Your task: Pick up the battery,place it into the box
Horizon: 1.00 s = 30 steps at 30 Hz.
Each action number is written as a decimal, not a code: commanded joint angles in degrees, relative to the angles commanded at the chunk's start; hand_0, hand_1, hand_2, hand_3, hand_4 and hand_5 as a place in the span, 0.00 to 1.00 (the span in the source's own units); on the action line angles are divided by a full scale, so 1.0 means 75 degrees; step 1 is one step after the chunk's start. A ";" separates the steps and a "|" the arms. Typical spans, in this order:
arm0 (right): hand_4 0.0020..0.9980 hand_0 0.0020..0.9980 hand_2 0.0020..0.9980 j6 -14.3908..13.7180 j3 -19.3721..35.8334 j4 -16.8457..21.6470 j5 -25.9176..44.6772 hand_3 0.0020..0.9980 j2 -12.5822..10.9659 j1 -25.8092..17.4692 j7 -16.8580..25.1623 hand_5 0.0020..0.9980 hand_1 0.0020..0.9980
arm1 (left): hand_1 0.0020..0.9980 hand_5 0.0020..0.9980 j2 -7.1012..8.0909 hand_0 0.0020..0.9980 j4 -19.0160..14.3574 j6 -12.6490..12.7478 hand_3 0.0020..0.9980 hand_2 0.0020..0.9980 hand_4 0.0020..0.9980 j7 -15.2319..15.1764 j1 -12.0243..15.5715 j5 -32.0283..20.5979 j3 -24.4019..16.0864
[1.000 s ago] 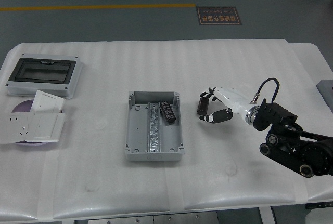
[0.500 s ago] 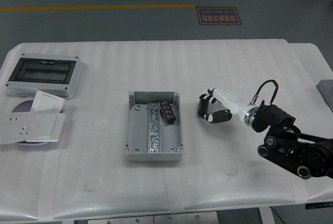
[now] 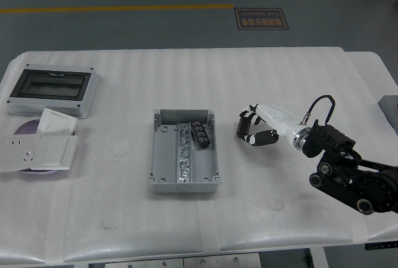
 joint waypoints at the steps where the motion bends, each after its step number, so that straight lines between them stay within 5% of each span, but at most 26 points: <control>1: 0.70 0.70 0.60 0.0000 0.0092 0.0090 -0.0051 0.68 -0.0022 0.0005 -0.0017 0.22 0.58 | 0.63 0.05 0.0001 0.63 0.0000 -0.0003 0.63 0.59 0.64 0.0007 0.0005 0.0025 -0.0023; 12: 0.68 0.70 0.60 -0.0085 0.1207 0.1615 -0.0420 0.67 -0.0036 -0.0321 -0.0223 0.20 0.58 | 0.64 0.06 0.0014 0.63 0.0000 -0.0026 0.63 0.59 0.64 0.0079 0.0058 0.0285 -0.0286; 18: 0.68 0.70 0.60 -0.0183 0.1022 0.2517 -0.0506 0.67 0.0143 -0.0511 -0.0281 0.20 0.58 | 0.64 0.05 0.0021 0.63 0.0000 -0.0046 0.63 0.59 0.64 0.0122 0.0078 0.0421 -0.0437; 28: 0.67 0.71 0.65 -0.0353 0.0597 0.2097 -0.0549 0.68 0.0718 -0.0539 -0.0300 0.19 0.59 | 0.64 0.05 0.0032 0.63 0.0000 -0.0035 0.63 0.59 0.65 0.0169 0.0079 0.0506 -0.0578; 29: 0.68 0.78 0.74 -0.0346 0.0579 0.2028 -0.0576 0.77 0.0770 -0.0548 -0.0312 0.20 0.70 | 0.64 0.05 0.0032 0.63 0.0000 -0.0039 0.63 0.59 0.65 0.0176 0.0083 0.0532 -0.0610; 30: 0.68 0.78 0.74 -0.0339 0.0561 0.1970 -0.0594 0.77 0.0811 -0.0560 -0.0318 0.20 0.70 | 0.64 0.05 0.0033 0.63 0.0000 -0.0043 0.63 0.59 0.65 0.0183 0.0087 0.0551 -0.0634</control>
